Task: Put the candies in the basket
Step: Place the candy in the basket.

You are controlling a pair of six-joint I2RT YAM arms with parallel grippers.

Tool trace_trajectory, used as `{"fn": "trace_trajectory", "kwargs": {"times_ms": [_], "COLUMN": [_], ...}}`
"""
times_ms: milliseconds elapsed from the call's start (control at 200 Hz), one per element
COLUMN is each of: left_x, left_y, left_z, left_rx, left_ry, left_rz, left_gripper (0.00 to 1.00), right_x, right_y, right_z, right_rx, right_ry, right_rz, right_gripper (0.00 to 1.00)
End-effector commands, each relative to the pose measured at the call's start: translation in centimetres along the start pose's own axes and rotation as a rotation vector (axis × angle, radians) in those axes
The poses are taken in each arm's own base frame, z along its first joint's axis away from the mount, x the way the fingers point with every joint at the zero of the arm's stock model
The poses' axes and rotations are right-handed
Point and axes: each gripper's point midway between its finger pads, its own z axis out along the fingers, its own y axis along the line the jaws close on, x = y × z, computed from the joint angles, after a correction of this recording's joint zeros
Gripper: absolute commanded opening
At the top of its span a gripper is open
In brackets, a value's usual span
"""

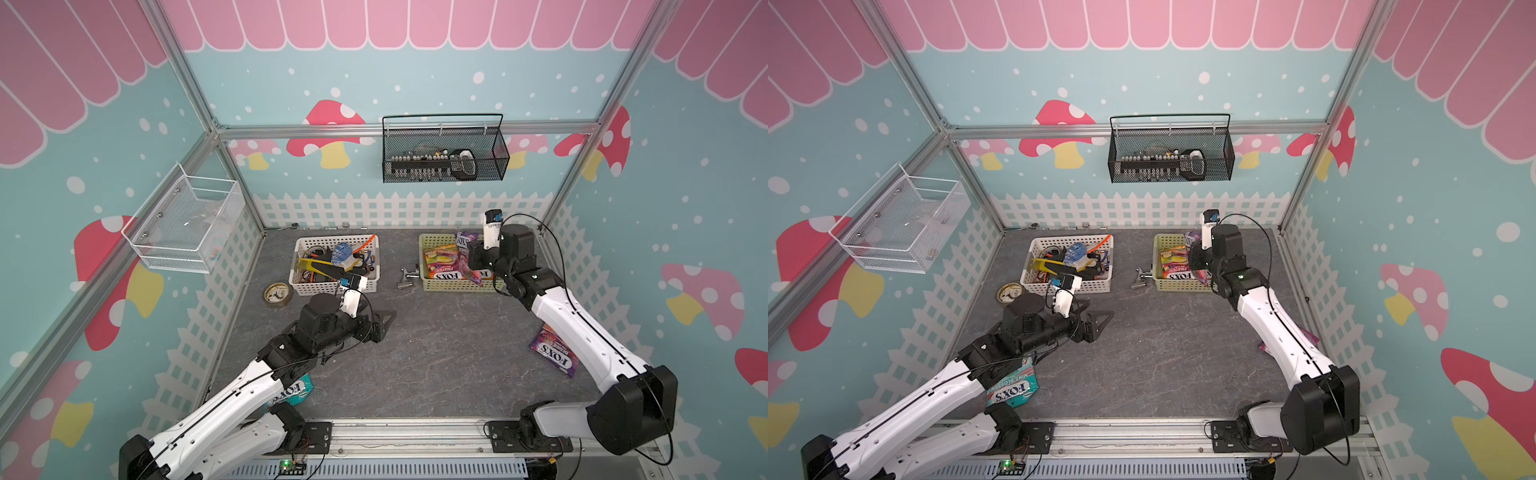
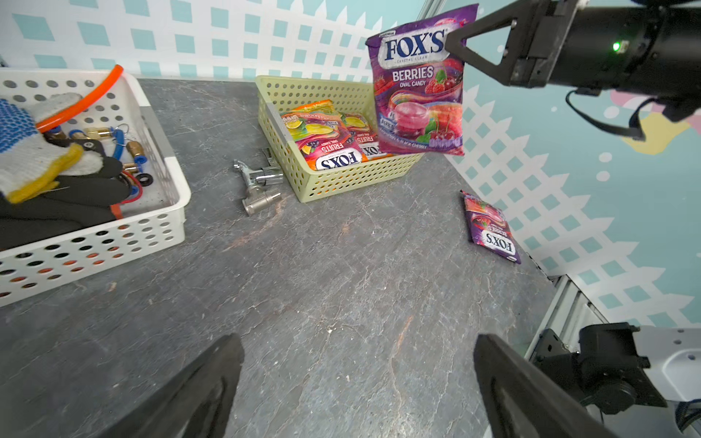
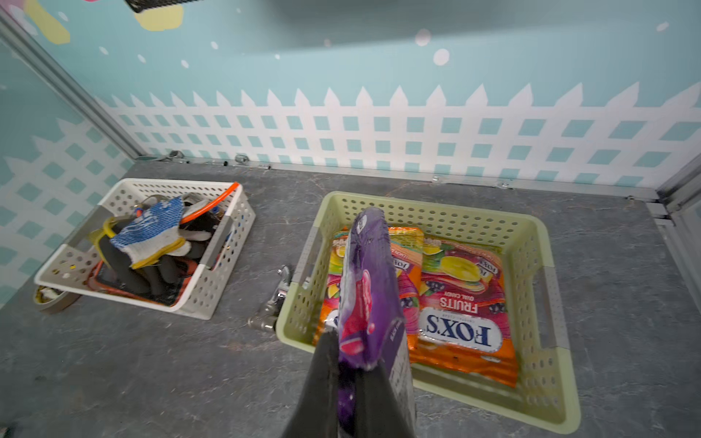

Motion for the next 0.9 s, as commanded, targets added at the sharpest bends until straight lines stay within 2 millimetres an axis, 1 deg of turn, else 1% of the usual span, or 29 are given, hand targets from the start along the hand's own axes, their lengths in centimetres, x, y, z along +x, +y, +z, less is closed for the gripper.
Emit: {"fn": "trace_trajectory", "kwargs": {"times_ms": [0, 185, 295, 340, 465, 525, 555, 685, 760, 896], "left_x": [0.7, 0.6, 0.6, 0.6, 0.6, 0.6, 0.6, 0.6, 0.6, 0.7], "left_y": [0.9, 1.1, 1.1, 1.2, 1.3, 1.2, 1.2, 1.2, 1.3, 1.3], "left_z": [-0.3, -0.4, -0.5, -0.6, -0.6, -0.5, -0.5, -0.4, -0.4, -0.5], "left_rx": [-0.043, -0.05, -0.052, -0.057, -0.063, -0.061, -0.06, -0.061, -0.063, -0.064], "left_ry": [0.011, 0.007, 0.004, 0.0, -0.001, 0.0, 0.002, 0.003, 0.003, 0.002], "left_rz": [0.019, 0.022, 0.022, 0.022, 0.021, 0.021, 0.021, 0.023, 0.021, 0.021], "left_gripper": [0.99, 0.99, 0.99, 0.99, 0.99, 0.99, 0.99, 0.99, 0.99, 0.99], "right_x": [-1.3, -0.6, -0.4, -0.4, -1.1, -0.8, -0.7, 0.9, 2.2, 3.6], "right_y": [-1.0, -3.6, -4.8, -5.4, -6.4, -6.9, -6.9, -5.9, -6.2, -7.0], "right_z": [1.1, 4.4, 5.6, 5.9, 6.0, 6.0, 5.9, 6.1, 6.7, 8.0], "right_rx": [-0.026, -0.042, -0.04, -0.03, 0.015, 0.044, 0.042, -0.023, -0.024, -0.039], "right_ry": [-0.004, 0.044, 0.056, 0.053, 0.023, 0.031, 0.03, 0.03, 0.052, 0.079], "right_rz": [-0.053, -0.016, 0.0, 0.004, -0.031, -0.036, -0.036, -0.012, 0.004, 0.042], "right_gripper": [0.0, 0.0, 0.0, 0.0, 0.0, 0.0, 0.0, 0.0, 0.0, 0.0]}}
